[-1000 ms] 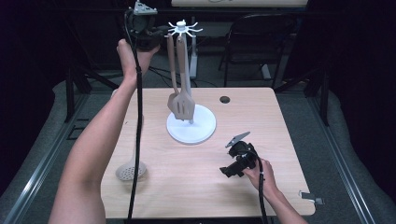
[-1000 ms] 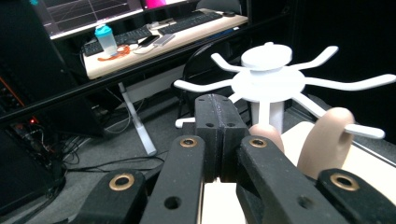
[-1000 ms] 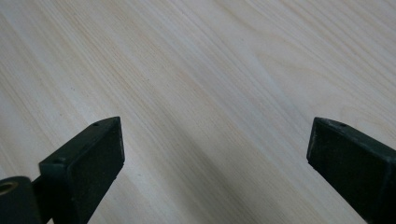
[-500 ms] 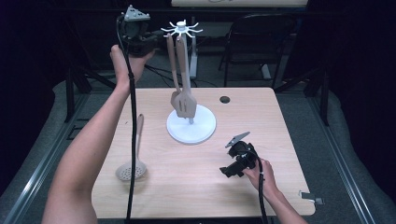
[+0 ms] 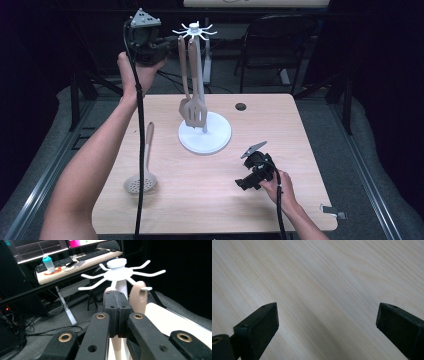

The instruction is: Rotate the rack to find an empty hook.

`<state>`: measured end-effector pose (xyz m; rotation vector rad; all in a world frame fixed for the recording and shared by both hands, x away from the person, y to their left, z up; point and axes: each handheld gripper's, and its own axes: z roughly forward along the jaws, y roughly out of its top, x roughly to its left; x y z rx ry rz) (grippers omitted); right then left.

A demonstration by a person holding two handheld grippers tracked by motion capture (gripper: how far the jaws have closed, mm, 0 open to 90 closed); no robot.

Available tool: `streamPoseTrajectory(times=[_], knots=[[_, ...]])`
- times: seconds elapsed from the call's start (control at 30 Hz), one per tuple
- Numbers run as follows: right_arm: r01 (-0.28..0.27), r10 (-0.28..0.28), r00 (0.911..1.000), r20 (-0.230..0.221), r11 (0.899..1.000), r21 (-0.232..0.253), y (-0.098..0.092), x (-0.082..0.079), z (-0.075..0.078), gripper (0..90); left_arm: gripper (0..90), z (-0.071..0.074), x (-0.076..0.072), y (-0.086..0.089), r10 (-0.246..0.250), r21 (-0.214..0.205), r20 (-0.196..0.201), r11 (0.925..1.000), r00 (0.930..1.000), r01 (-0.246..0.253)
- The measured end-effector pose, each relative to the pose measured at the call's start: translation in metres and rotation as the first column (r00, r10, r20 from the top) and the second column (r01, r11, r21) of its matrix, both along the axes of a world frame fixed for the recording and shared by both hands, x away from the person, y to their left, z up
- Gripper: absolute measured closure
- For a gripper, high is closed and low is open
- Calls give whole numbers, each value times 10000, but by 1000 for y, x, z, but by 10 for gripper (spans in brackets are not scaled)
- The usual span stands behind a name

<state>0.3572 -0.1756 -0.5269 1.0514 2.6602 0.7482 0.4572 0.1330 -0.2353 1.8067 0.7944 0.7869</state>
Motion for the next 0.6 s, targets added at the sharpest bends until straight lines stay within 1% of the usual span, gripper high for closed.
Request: streamPoseTrajectory(times=[0.03, 0.07, 0.13, 0.17, 0.23, 0.33, 0.4, 0.6], knots=[[-74, 74, 10000, -49, 10000, -59, -1, 1, 1, 41, 900, 0, 1, -1, 65, 67, -16, 10000, 10000, -65], [-37, 37, 10000, 7, 9999, -160, -1, 0, 1, 41, 900, 0, 3, -2, 89, 66, -61, 9999, 9999, -88], [-44, 43, 10000, -26, 9999, -164, -1, 0, 1, 41, 900, -1, 6, -3, 209, 63, -102, 9998, 9997, -208], [-62, 60, 9999, -114, 9997, -220, -1, 0, 2, 42, 900, -1, 7, -4, 242, 81, -128, 9997, 9996, -241], [-15, 13, 10000, -79, 9998, -193, -1, 0, 2, 42, 900, -2, 10, -4, 354, 114, -144, 9993, 9993, -352], [-78, 76, 9999, -111, 9997, -221, -2, 0, 2, 43, 900, -3, 14, -2, 486, 25, -216, 9988, 9986, -486], [-50, 50, 10000, -19, 9999, -119, -1, 0, 1, 43, 900, -3, 16, -1, 557, 28, -267, 9984, 9981, -557], [-82, 82, 10000, -6, 9998, -200, -1, 0, 1, 44, 900, -1, 23, 1, 650, -56, -441, 9978, 9969, -653]])
